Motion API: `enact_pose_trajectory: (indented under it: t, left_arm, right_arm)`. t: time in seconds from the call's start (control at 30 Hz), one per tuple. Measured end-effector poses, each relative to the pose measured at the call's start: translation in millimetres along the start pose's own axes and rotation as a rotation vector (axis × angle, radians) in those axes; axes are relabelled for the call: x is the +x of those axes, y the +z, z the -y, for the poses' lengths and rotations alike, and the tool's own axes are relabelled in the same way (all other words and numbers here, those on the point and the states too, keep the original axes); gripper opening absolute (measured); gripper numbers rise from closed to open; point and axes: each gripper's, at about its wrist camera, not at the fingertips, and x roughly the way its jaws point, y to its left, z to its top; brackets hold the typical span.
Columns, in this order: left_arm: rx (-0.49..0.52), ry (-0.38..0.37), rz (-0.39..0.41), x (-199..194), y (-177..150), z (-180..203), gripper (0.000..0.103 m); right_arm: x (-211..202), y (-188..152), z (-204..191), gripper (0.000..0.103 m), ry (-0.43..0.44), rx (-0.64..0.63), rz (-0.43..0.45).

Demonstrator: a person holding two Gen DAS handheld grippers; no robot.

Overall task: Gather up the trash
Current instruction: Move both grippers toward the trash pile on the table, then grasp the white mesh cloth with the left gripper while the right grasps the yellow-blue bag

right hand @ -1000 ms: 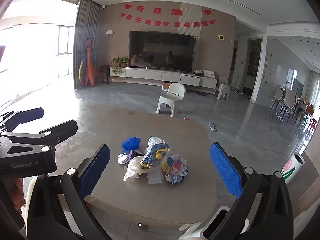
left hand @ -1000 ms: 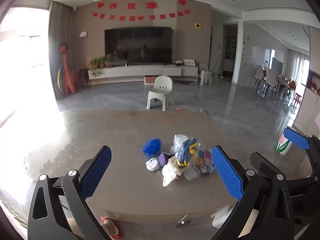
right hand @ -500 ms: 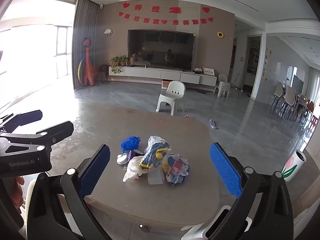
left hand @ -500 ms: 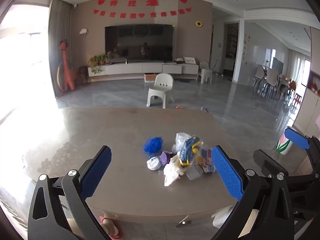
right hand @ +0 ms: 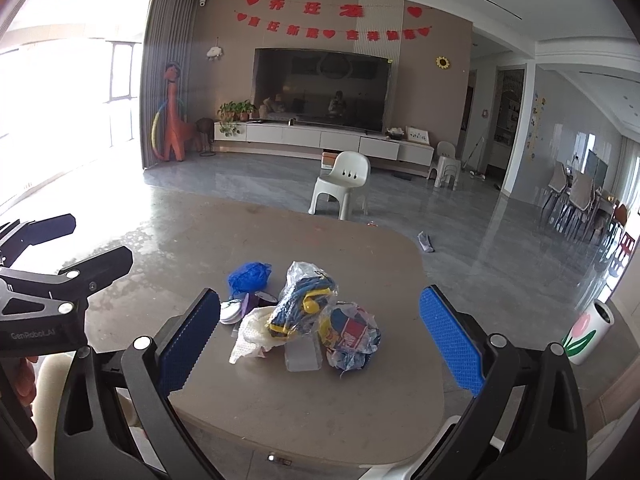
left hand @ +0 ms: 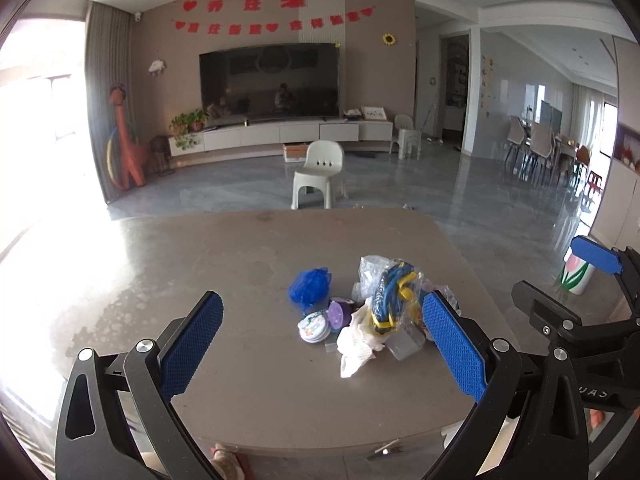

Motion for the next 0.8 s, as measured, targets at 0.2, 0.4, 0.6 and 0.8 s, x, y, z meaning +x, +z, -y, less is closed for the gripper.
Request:
enact_pose_trajectory:
  t: [0.2, 0.4, 0.6, 0.8]
  left_arm:
    - [0.014, -0.020, -0.025, 35.4, -17.3, -2.1, 0.098]
    - [0.035, -0.026, -0.052, 71.7, -34.8, -3.3, 0.098]
    - [0.038, -0.055, -0.092, 110.0, -49.9, -3.1, 0.098]
    - [0.040, -0.084, -0.136, 148.1, -66.5, 3.8, 0.098]
  right_arm:
    - [30.2, -0.5, 2.0, 0.100, 0.022, 0.015, -0.025]
    - [64.3, 0.7, 2.3, 0.100, 0.042, 0.022, -0.041]
    - [102.7, -12.3, -3.8, 0.100, 0.038, -0.006, -0.070]
    - [138.7, -21.3, -4.2, 0.100, 0.066, 0.013, -0.097]
